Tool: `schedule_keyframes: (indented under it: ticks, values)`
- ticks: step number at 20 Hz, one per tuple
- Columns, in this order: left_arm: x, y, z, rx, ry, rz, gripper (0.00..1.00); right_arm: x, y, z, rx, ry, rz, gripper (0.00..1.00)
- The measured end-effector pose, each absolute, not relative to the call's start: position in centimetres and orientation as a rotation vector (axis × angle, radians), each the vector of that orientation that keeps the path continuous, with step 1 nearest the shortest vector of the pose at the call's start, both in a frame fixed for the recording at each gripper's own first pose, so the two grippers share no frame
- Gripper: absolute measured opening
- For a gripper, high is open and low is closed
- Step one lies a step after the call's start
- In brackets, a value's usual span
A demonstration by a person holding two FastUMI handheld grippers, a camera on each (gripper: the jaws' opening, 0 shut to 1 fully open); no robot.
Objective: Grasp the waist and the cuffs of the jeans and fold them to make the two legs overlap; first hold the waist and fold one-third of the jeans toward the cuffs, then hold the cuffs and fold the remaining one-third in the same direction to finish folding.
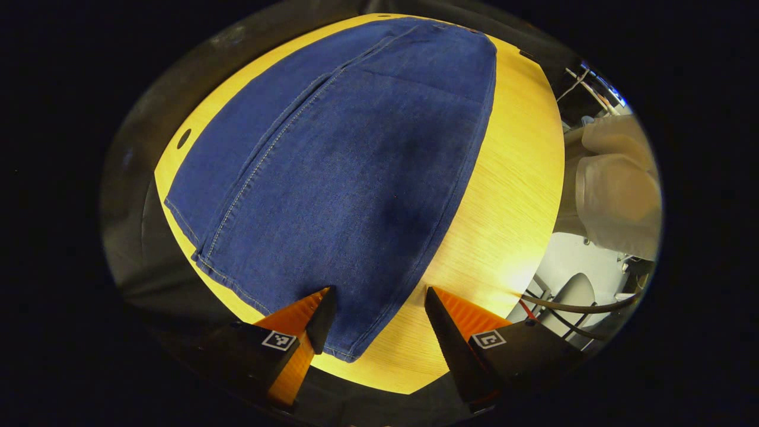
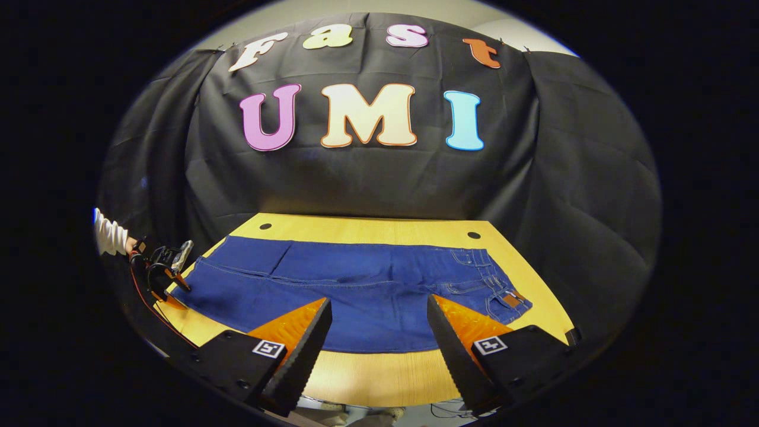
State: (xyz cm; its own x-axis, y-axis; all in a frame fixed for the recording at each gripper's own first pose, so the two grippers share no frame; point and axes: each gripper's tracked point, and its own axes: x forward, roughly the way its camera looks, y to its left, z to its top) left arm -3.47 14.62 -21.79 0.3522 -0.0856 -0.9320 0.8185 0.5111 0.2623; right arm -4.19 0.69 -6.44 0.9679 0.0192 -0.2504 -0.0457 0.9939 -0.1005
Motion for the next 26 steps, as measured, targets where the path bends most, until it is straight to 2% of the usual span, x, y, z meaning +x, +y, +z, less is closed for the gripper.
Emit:
schedule_keyframes:
  ticks: [5,7,10,14,16,19,21,23,26]
  values:
    - [-3.6,14.5,-22.2,0.821,1.093,-0.701,0.92,-3.8,1.4,-7.0,-0.098,0.264,0.048,0.99]
    - [-3.6,14.4,-22.2,0.833,1.104,-0.698,0.96,-3.3,2.1,-7.6,-0.074,0.27,0.065,0.99]
    - [-3.7,14.1,-22.2,0.856,1.105,-0.698,0.94,-2.9,3.4,-7.8,-0.039,0.271,0.087,0.99]
    - [-4.1,13.8,-22.1,0.833,1.141,-0.659,0.84,-3.1,3.9,-7.3,-0.064,0.251,0.093,0.99]
    - [-4.6,13.4,-22.3,0.842,1.139,-0.655,0.67,-3.3,3.6,-6.7,-0.064,0.234,0.085,0.99]
    - [-4.1,13.9,-22.1,0.862,1.106,-0.649,0.27,-3.5,2.9,-6.6,-0.031,0.228,0.068,0.99]
    - [-3.9,13.8,-22.1,0.86,1.096,-0.638,0.07,-3.6,2.8,-6.6,-0.017,0.227,0.066,0.99]
    - [-3.9,13.7,-22.0,0.834,1.11,-0.617,0.0,-3.6,2.9,-6.6,-0.034,0.229,0.073,0.99]
    - [-4.0,13.7,-21.9,0.821,1.144,-0.633,0.0,-3.2,3.3,-6.8,-0.065,0.245,0.121,0.99]
